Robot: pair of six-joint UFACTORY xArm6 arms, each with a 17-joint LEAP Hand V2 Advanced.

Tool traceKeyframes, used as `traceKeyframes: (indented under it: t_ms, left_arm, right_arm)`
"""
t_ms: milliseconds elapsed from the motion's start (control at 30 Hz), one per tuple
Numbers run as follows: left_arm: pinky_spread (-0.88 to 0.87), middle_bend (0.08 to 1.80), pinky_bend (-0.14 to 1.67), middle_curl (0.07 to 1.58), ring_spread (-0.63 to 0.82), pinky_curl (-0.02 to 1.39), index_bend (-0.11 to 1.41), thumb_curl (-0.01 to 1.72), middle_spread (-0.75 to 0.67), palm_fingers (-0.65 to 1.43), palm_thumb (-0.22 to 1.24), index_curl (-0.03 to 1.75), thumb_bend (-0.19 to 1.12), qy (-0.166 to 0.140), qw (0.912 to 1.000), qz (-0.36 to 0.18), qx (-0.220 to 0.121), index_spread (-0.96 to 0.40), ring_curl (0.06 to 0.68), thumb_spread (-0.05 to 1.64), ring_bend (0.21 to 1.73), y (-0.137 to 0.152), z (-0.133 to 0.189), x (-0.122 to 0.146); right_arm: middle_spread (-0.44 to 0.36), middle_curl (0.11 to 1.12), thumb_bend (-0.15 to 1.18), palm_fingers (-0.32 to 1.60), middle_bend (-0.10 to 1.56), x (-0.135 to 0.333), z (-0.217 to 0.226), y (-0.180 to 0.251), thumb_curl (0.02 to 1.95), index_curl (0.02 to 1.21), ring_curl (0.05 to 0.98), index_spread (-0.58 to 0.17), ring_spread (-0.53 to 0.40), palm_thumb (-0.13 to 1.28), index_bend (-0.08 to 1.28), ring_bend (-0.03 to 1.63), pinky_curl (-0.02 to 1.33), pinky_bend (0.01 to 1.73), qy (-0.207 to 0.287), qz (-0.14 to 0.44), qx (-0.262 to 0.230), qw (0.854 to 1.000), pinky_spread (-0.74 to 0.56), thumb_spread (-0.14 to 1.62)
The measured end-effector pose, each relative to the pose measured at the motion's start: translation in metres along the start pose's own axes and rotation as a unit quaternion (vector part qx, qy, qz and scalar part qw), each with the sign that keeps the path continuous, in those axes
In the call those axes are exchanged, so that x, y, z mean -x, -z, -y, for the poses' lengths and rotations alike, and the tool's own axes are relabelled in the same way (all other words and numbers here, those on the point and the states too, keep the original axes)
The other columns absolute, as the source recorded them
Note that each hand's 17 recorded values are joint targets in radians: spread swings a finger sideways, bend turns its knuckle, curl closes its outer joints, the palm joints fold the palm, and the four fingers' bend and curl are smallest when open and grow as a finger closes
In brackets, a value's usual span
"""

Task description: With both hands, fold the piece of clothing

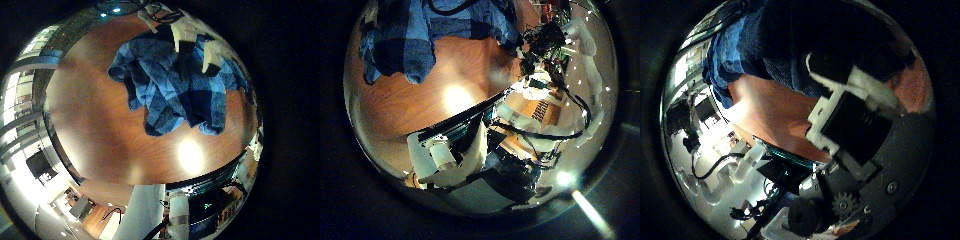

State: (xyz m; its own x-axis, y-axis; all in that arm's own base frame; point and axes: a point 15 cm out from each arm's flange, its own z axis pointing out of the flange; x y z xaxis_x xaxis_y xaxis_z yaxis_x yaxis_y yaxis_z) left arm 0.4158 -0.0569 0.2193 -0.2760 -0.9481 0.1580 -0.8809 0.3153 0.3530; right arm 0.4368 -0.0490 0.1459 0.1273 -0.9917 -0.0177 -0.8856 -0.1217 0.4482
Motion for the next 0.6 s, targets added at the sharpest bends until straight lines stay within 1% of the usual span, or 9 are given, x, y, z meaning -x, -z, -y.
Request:
traceKeyframes:
  t_ms: [33, 100, 233, 467, 600]
  left_arm:
    - [0.2, 0.19, 0.27, 0.4, 0.14, 0.52, 0.19, 0.28, 0.15, 0.19, 0.21, 0.5, -0.02, -0.001, 1.0, 0.001, 0.0, -0.05, 0.288, 1.14, 0.7, -0.001, -0.001, -0.001]
    - [0.21, 0.18, 0.27, 0.4, 0.14, 0.51, 0.19, 0.28, 0.15, 0.2, 0.21, 0.49, -0.02, 0.001, 1.0, 0.003, -0.002, -0.05, 0.286, 1.14, 0.7, 0.0, -0.002, 0.0]
    - [0.22, 0.18, 0.27, 0.39, 0.15, 0.5, 0.19, 0.29, 0.15, 0.2, 0.22, 0.48, -0.02, 0.003, 0.9999, 0.008, -0.005, -0.05, 0.282, 1.14, 0.69, 0.003, -0.005, 0.003]
    - [0.23, 0.18, 0.26, 0.38, 0.15, 0.48, 0.19, 0.29, 0.15, 0.22, 0.25, 0.48, -0.02, 0.001, 1.0, 0.01, -0.001, -0.05, 0.276, 1.16, 0.67, 0.0, -0.005, 0.002]
    - [0.23, 0.18, 0.26, 0.37, 0.16, 0.47, 0.19, 0.29, 0.14, 0.22, 0.26, 0.47, -0.02, -0.008, 0.9999, 0.011, 0.009, -0.05, 0.272, 1.17, 0.66, -0.01, -0.005, -0.01]
  right_arm:
    - [-0.195, 0.78, 0.1, 1.25, 0.92, -0.002, -0.002, 0.0, 0.43, 0.67, 0.611, -0.385, -0.268, 0.85, 0.69, 1.13, 0.74, 1.01, -0.002, 0.001, -0.001, 1.0, -0.3, 1.08]
    - [-0.192, 0.82, 0.12, 1.21, 1.0, -0.012, -0.012, 0.002, 0.46, 0.73, 0.638, -0.382, -0.262, 0.92, 0.78, 1.18, 0.78, 1.05, -0.011, 0.003, -0.004, 1.0, -0.29, 1.09]
    - [-0.188, 0.86, 0.12, 1.12, 1.11, -0.043, -0.036, 0.004, 0.51, 0.81, 0.687, -0.37, -0.261, 0.97, 0.9, 1.25, 0.85, 1.1, -0.029, -0.009, -0.005, 1.0, -0.28, 1.11]
    - [-0.169, 0.89, 0.09, 1.03, 1.18, -0.092, -0.071, 0.017, 0.56, 0.88, 0.746, -0.351, -0.256, 0.98, 0.97, 1.31, 0.96, 1.13, -0.061, 0.001, -0.027, 0.998, -0.27, 1.14]
    - [-0.163, 0.9, 0.07, 1.01, 1.21, -0.116, -0.085, 0.019, 0.59, 0.91, 0.767, -0.342, -0.255, 0.99, 0.98, 1.32, 1.01, 1.13, -0.08, 0.011, -0.036, 0.996, -0.26, 1.15]
